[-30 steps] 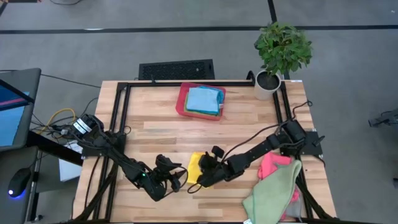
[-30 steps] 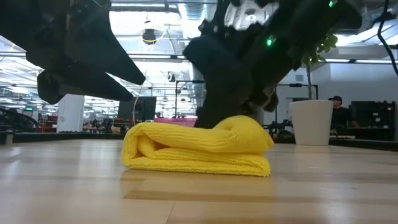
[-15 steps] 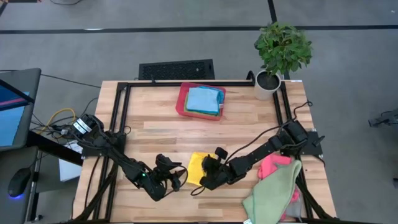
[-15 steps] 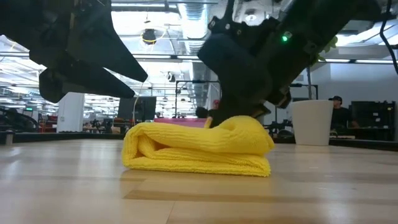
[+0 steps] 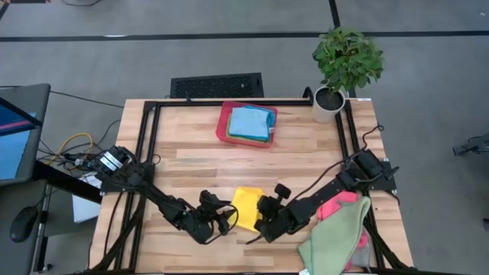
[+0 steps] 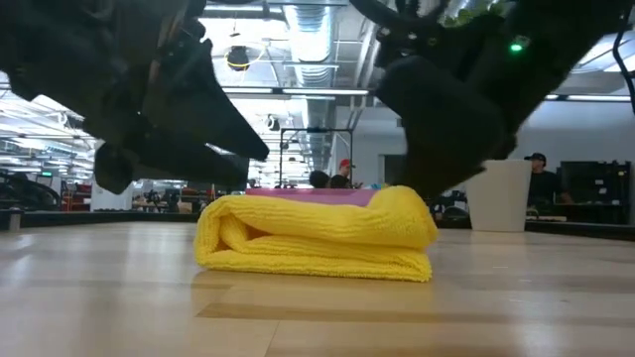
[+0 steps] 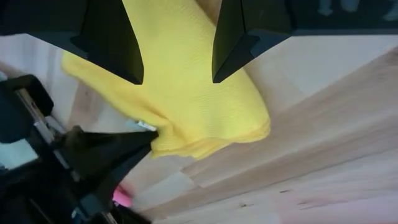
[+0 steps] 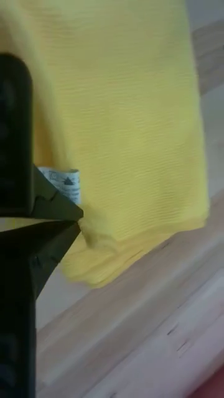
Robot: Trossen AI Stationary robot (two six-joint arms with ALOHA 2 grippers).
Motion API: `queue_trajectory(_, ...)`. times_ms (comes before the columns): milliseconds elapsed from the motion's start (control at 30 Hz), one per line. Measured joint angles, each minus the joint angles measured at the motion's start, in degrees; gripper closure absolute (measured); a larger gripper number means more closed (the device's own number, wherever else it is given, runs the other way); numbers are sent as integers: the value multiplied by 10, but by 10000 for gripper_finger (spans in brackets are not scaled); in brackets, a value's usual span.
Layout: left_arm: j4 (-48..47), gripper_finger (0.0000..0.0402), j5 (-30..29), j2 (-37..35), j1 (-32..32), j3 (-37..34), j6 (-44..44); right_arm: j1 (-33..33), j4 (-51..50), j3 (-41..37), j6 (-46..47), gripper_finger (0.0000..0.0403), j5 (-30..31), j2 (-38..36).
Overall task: Fold microfiber towels
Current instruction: Fold the yellow microfiber cloth
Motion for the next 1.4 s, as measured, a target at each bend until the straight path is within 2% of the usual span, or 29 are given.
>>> queue_trajectory(200, 24, 217, 13, 7, 5, 0, 12, 5, -18, 0, 10, 298, 5, 0)
queue_trajectory(400, 23, 217, 19, 8, 5, 0, 13, 39, -160, -1, 145, 251, 97, -16)
queue_trajectory(500, 24, 217, 14, 8, 7, 0, 14, 58, -166, 0, 173, 243, 134, -23)
queue_trajectory(567, 24, 217, 13, 8, 8, 0, 14, 68, -115, 0, 142, 241, 154, -24)
queue_trajectory(733, 36, 217, 8, 8, 12, 0, 18, 74, 87, -5, -39, 243, 154, -11)
queue_trajectory(967, 35, 217, 10, 8, 12, 0, 17, 81, 238, -81, -50, 251, 152, 0)
queue_trajectory(1167, 65, 217, 41, 8, 12, 0, 36, 82, 248, -123, 7, 263, 133, 1)
queue_trajectory(1400, 75, 217, 44, 17, 17, 0, 41, 85, 248, -128, -10, 278, 138, -24)
